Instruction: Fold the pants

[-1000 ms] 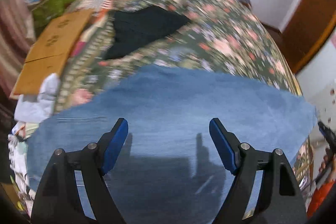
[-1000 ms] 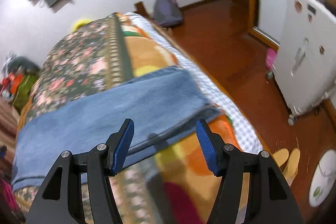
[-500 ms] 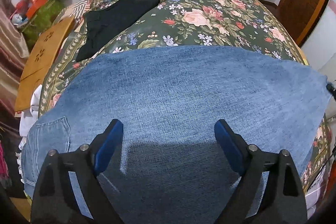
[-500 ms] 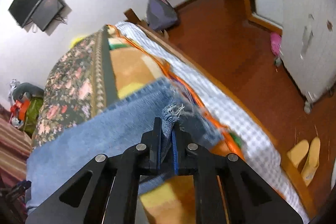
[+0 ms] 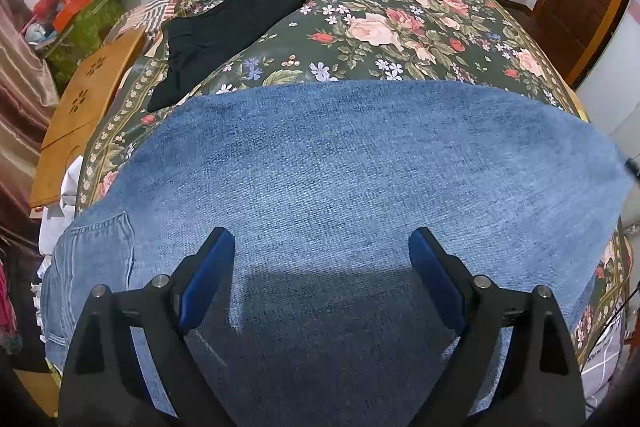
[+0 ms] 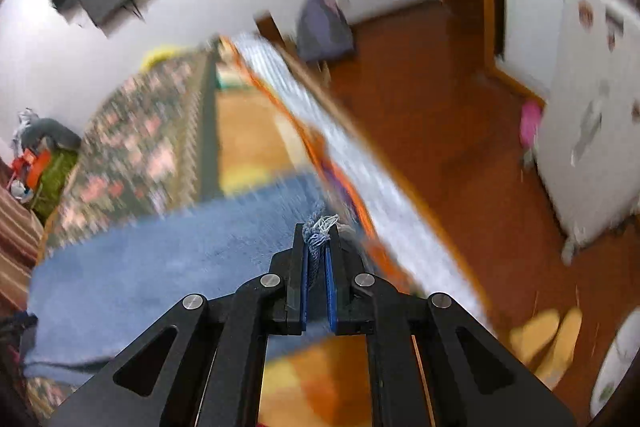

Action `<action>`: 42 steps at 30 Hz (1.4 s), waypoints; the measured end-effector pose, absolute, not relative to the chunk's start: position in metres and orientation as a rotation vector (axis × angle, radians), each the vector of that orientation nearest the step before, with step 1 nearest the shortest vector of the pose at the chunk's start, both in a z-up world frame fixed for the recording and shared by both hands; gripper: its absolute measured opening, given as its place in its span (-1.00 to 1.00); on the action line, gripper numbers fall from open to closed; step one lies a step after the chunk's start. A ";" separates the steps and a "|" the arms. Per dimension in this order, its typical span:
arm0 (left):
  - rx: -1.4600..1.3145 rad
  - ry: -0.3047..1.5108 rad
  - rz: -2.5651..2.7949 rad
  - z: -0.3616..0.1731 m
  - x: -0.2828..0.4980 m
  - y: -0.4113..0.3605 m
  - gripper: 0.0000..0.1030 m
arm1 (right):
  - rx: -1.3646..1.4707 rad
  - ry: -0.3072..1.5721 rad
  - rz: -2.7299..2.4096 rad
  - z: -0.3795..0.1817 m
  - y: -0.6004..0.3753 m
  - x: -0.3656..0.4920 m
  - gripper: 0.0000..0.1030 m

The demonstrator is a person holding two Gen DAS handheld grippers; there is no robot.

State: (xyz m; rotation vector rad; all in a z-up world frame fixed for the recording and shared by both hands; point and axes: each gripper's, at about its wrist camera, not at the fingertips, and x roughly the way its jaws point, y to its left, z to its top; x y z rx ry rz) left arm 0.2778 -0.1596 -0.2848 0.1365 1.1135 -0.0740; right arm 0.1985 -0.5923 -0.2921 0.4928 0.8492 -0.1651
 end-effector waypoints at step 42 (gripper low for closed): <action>0.128 0.982 -0.155 -0.240 0.257 -0.170 0.76 | 0.537 0.592 -0.136 -0.189 -0.547 0.180 -0.83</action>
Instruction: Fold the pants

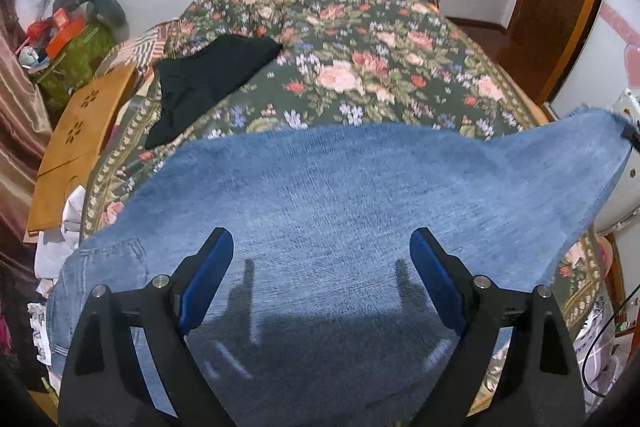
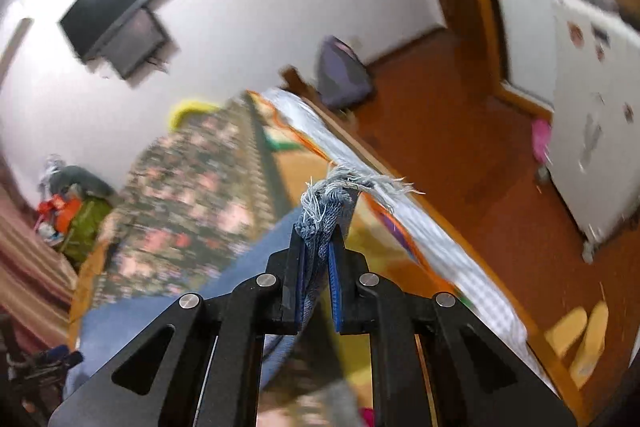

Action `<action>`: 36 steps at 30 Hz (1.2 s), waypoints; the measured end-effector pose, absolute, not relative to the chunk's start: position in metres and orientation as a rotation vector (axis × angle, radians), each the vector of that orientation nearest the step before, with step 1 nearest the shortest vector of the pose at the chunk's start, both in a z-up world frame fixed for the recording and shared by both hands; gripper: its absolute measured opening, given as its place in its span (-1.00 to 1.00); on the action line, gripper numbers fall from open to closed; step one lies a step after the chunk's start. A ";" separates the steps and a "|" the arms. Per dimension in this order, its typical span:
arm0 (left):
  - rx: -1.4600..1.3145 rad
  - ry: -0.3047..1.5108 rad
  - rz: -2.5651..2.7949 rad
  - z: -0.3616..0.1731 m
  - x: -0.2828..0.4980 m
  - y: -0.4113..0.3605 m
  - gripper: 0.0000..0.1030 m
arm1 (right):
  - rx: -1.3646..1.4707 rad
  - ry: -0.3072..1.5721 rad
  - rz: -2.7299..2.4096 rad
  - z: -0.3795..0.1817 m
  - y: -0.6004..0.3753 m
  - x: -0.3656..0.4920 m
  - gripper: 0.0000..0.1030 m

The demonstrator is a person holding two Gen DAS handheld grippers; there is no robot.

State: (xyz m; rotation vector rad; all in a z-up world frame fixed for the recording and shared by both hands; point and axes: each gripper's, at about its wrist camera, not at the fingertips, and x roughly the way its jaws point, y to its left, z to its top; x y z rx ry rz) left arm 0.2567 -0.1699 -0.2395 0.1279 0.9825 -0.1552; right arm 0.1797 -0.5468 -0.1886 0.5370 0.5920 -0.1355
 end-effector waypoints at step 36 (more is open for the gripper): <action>-0.013 0.898 -0.163 -0.215 0.217 -0.067 0.76 | 0.190 0.951 0.583 -0.239 -0.231 0.230 -0.37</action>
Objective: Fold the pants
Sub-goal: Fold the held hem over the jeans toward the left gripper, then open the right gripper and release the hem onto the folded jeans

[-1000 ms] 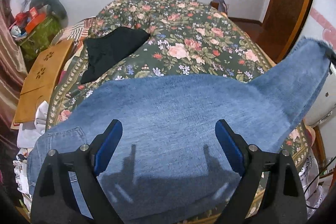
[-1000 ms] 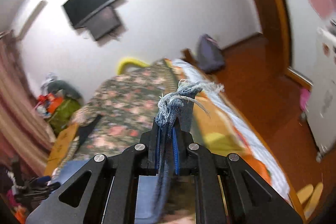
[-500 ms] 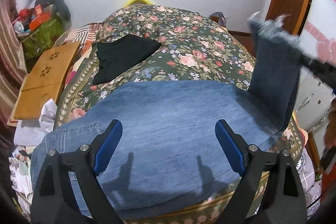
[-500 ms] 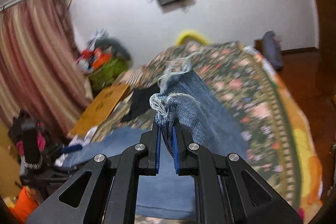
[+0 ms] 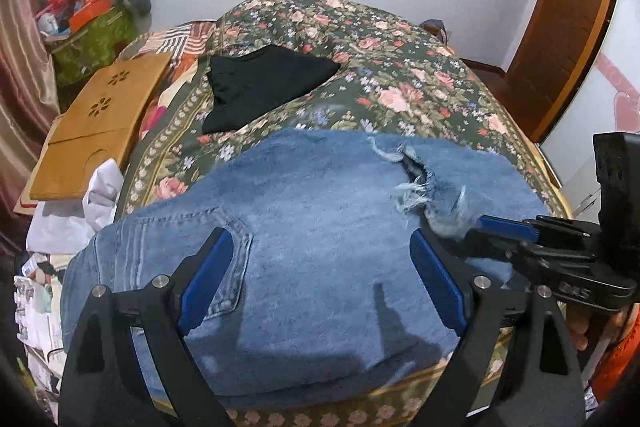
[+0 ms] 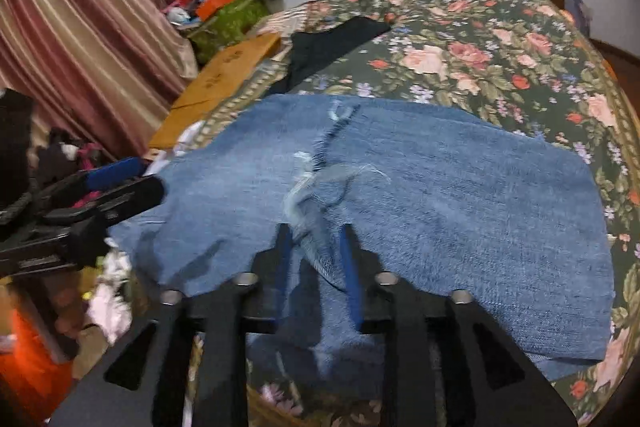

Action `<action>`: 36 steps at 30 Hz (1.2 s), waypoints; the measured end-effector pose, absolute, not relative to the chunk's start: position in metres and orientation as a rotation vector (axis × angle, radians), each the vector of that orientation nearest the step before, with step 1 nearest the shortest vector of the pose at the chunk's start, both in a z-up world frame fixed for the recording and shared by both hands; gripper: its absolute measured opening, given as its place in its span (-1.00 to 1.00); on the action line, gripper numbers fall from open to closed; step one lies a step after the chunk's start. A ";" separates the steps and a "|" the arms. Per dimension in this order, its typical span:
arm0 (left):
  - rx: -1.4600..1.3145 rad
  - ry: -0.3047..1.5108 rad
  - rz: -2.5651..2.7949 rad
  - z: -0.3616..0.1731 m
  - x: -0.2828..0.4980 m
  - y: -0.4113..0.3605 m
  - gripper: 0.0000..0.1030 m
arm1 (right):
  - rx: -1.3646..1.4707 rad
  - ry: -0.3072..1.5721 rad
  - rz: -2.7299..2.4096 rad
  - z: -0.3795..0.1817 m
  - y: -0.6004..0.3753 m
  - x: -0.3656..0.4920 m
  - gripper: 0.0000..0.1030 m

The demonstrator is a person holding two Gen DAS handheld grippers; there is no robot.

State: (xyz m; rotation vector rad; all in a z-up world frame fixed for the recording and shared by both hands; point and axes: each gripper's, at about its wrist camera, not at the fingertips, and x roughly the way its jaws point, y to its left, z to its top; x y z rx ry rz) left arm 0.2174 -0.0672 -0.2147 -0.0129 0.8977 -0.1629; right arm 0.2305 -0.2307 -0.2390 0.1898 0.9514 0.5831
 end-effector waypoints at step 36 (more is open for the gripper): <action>0.253 1.000 -0.361 -0.283 0.245 -0.228 -0.14 | 0.260 0.940 0.301 -0.292 -0.370 0.206 -0.23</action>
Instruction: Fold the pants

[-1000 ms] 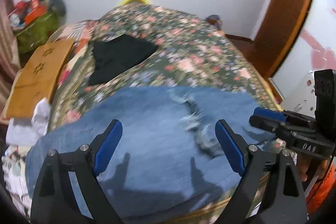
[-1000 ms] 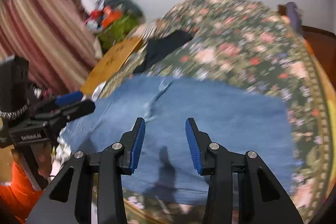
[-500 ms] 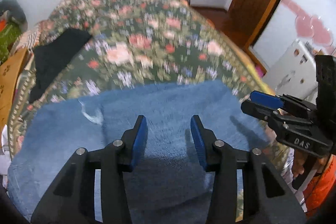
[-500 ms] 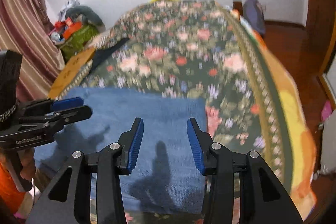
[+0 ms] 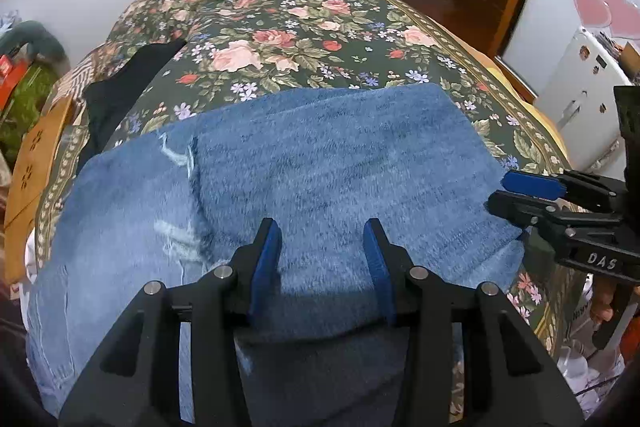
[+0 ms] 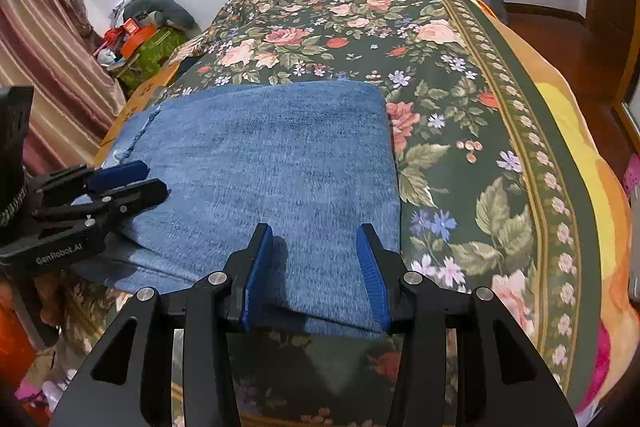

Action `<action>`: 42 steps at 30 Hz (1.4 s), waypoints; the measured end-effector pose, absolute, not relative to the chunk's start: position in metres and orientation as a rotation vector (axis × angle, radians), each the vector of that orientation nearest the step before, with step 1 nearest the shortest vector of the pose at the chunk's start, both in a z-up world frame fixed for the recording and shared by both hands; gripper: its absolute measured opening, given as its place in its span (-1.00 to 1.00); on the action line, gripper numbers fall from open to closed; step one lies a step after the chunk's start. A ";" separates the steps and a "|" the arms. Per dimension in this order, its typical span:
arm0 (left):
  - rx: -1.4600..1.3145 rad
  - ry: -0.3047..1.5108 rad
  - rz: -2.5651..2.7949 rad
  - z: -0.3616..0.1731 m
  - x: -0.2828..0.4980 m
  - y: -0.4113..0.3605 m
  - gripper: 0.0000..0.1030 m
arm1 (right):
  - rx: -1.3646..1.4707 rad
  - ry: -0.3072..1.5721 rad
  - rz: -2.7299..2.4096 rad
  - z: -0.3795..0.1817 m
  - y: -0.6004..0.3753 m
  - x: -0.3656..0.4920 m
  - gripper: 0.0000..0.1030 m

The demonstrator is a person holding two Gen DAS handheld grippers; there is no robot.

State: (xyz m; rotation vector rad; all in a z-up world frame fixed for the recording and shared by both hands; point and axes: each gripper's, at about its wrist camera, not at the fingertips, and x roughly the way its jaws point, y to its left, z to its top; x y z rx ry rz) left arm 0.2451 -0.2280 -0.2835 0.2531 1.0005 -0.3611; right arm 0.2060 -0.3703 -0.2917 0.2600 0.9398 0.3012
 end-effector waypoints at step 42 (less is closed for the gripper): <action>-0.494 1.027 0.014 -0.298 0.096 0.128 0.77 | -0.289 0.844 0.622 -0.235 -0.084 0.212 0.28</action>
